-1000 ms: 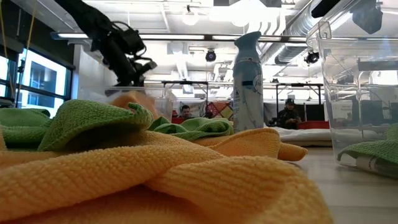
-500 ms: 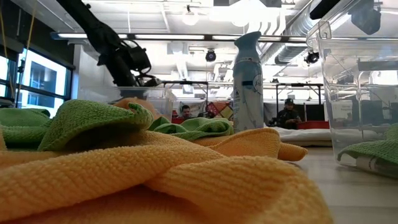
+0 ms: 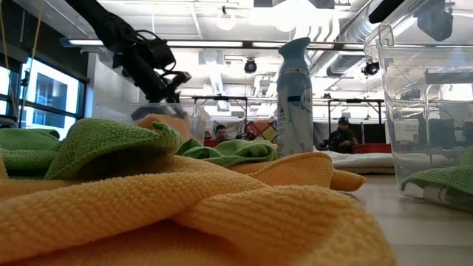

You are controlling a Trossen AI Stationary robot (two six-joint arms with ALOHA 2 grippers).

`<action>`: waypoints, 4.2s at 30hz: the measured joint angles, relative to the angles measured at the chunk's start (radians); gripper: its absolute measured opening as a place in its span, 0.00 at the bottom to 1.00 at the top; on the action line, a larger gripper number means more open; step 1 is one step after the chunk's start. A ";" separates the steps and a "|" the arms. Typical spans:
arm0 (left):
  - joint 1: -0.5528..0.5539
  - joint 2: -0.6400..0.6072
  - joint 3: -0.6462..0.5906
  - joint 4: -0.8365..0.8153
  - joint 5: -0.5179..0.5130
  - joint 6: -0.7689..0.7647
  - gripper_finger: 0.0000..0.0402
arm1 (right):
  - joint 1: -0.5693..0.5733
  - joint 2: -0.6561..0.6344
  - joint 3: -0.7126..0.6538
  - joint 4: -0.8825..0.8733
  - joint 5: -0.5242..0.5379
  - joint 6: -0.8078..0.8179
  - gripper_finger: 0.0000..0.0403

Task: Sort microfiber towel by color & place in baskets
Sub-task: Put the yellow microfiber towel into the top transparent bin, then put the green microfiber towel into the bottom transparent bin

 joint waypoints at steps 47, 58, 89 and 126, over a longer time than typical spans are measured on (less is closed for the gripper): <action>-0.587 -0.483 0.000 -0.186 -0.294 0.031 0.00 | 0.000 0.000 0.000 -0.001 -0.028 -0.035 0.01; -0.883 -0.432 0.000 -0.232 -0.383 -0.107 0.00 | 0.000 0.000 0.000 -0.001 -0.029 -0.035 0.01; -1.109 -0.064 -0.001 -0.417 -0.364 -0.536 0.28 | 0.000 0.000 0.000 -0.007 -0.153 -0.105 0.01; -1.109 0.168 -0.001 -0.561 -0.316 -0.639 0.23 | -0.001 0.000 0.000 -0.007 -0.171 -0.106 0.01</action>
